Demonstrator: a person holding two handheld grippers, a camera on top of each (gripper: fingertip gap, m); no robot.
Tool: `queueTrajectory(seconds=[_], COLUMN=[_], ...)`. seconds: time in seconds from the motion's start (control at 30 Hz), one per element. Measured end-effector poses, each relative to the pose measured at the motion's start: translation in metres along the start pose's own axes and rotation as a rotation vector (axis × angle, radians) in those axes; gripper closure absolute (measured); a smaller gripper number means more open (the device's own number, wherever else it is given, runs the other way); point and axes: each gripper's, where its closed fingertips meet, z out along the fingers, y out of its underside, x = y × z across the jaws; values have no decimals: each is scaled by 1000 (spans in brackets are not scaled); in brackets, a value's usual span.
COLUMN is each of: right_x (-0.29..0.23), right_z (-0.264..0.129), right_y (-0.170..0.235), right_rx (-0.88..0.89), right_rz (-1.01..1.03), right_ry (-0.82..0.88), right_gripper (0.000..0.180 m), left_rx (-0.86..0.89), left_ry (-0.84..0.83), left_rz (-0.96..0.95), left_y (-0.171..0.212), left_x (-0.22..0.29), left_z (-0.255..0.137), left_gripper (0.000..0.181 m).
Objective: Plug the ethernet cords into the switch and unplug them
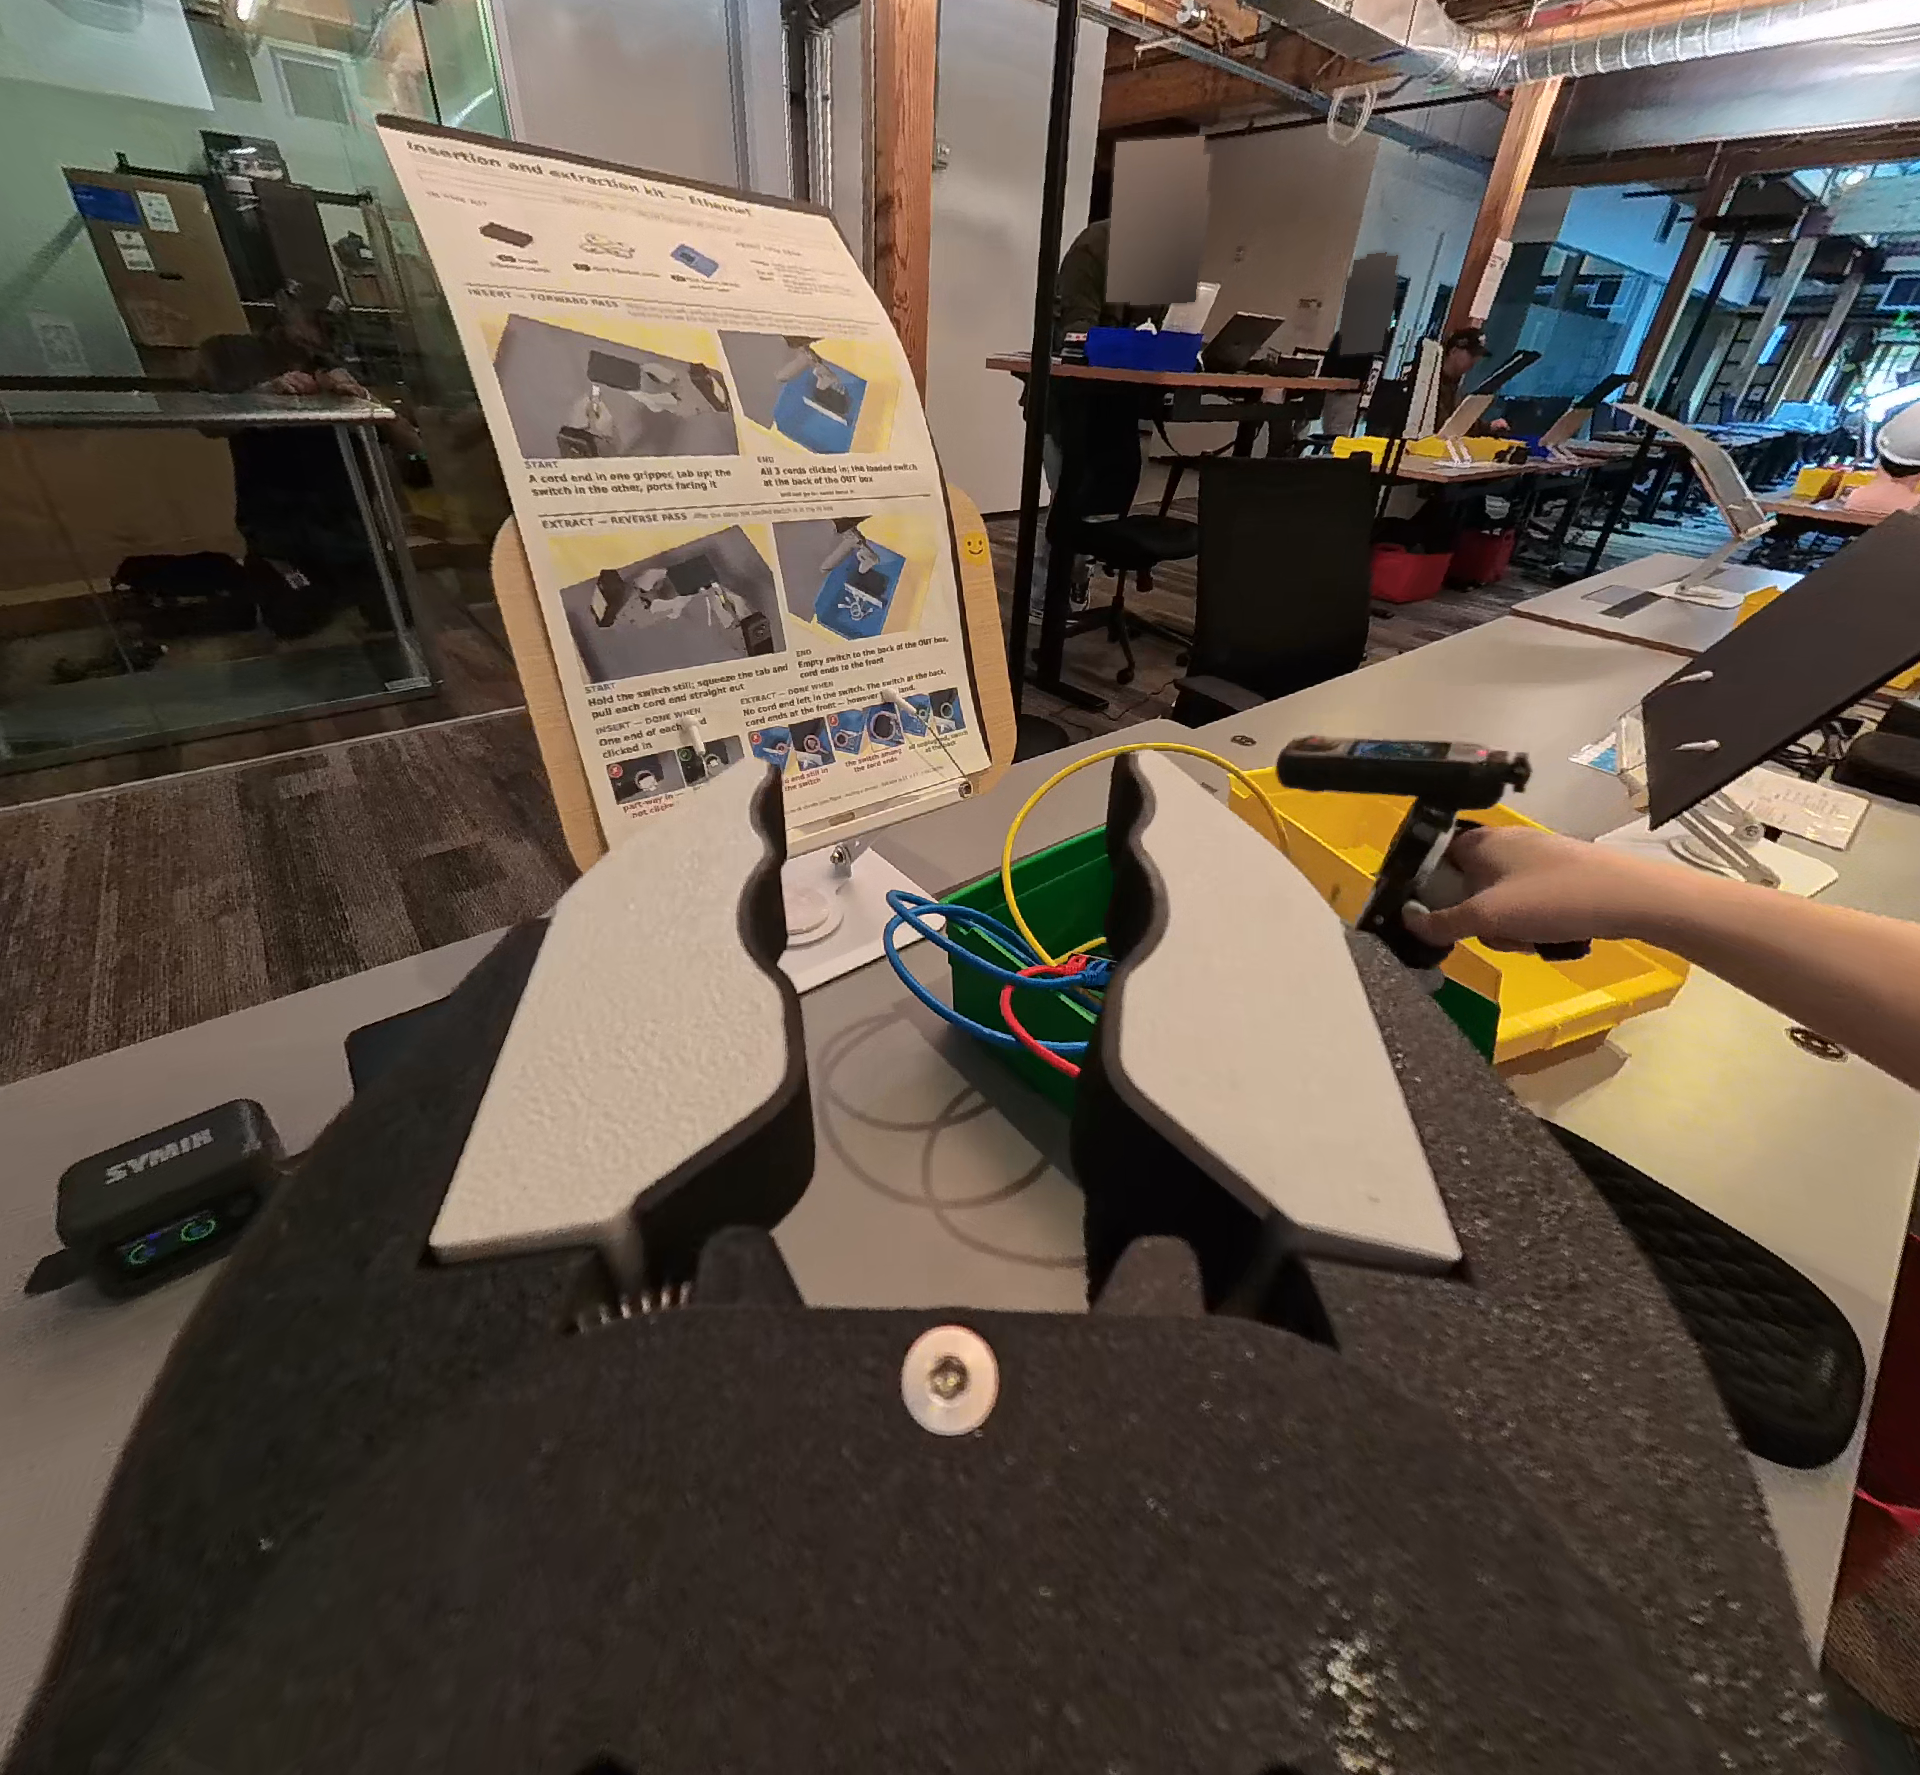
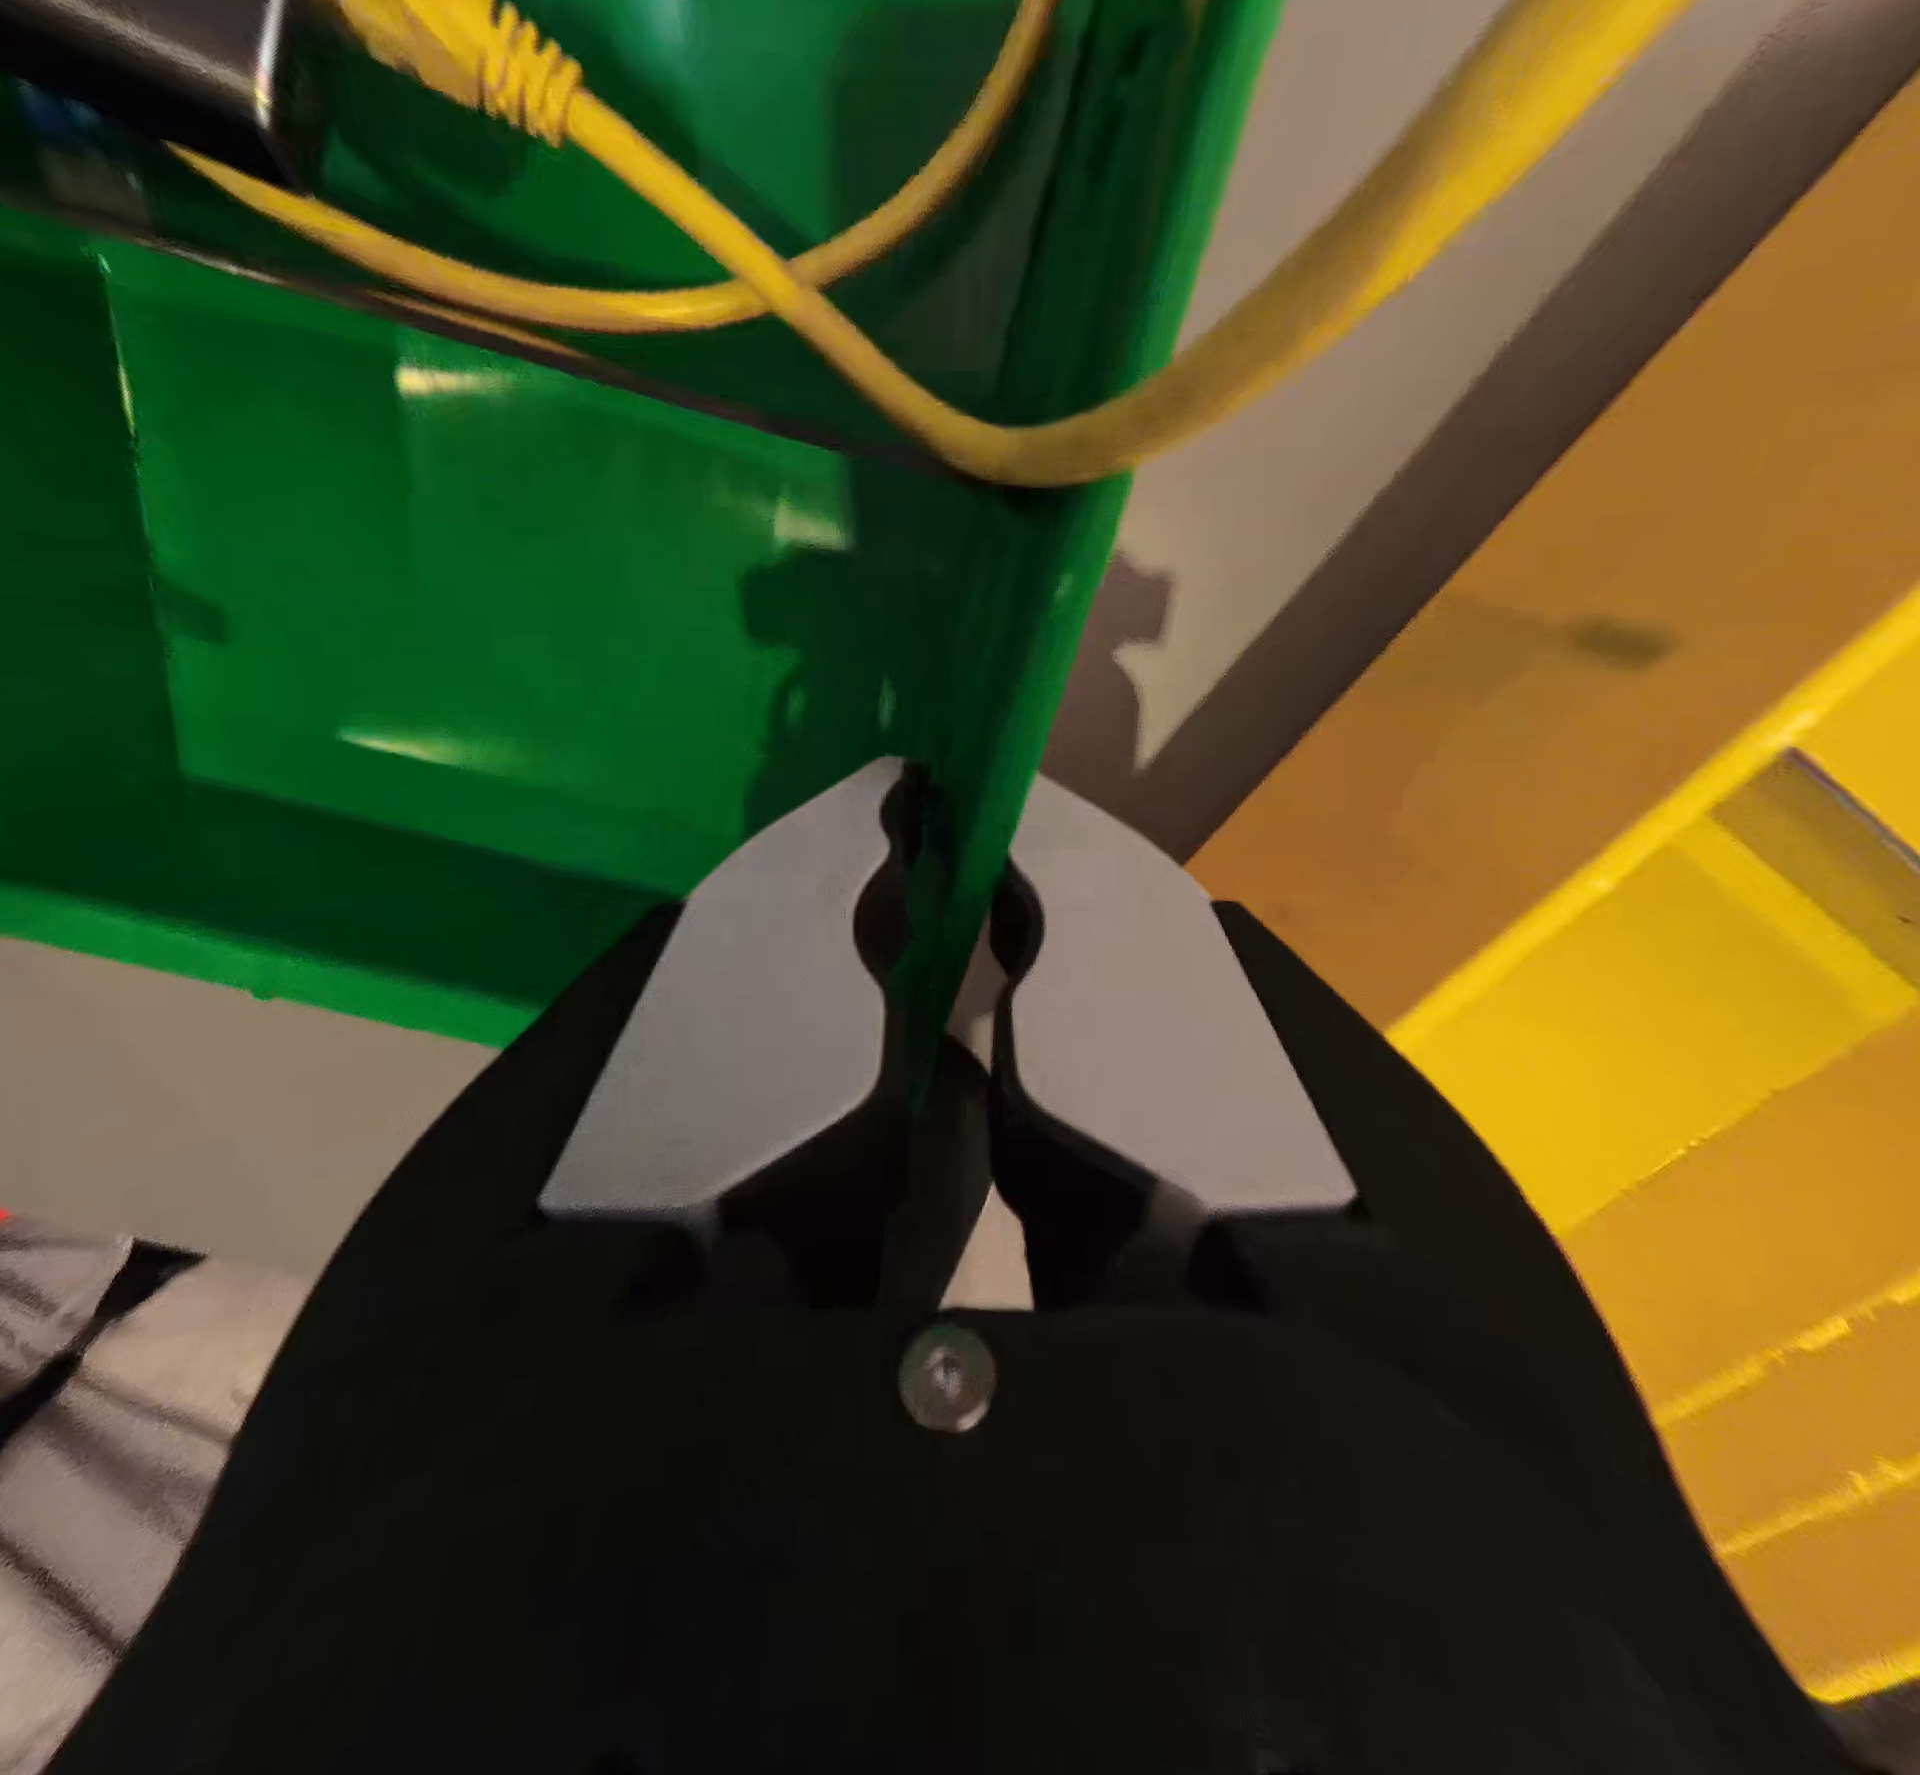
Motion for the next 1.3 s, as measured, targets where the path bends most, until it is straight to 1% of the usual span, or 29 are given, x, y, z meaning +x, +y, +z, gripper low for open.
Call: queueTrajectory(seconds=[0.1, 0.23, 0.37, 0.47, 0.6, 0.77, 0.9, 1.03, 1.23, 1.3], right_x=[-11, -25, -58, -92, -141, -187, -236, -271, -332, -350], right_z=[3, 5, 8, 11, 15, 21, 23, 27, 32, 33], right_y=[3, -3, -15, -21, -33, -58, -68, -82, -97, -101], right_rx=[-43, -19, 26, 15, -48, -62, -107, -87, -85, -68], right_rz=[46, 13, -2, -4, 31, -5, -3, -93, -31, -9], right_ry=[-82, -49, -71, -105, -202, -215, -297, -250, -392, -411], right_gripper=[173, 173, 173, 173, 171, 170, 165, 164, 162, 161], left_rx=[8, 19, 41, 52, 51, 26, 32, 28, 27, 31], left_ry=[2, -8, -10, -11, 2, 25, 41, 44, 38, 38], left_rz=[-5, -15, -25, -33, -34, -13, -3, -8, -11, -12], left_y=[-1, -3, -7, -9, -8, -5, -6, -5, -4, -5], left_x=[-2, -8, -11, -13, -10, -1, 5, 4, 1, 2], left_z=[-3, -9, -17, -21, -20, -16, -16, -15, -14, -14], left_gripper=[122, 122, 122, 122, 122, 121, 122, 121, 121, 122])
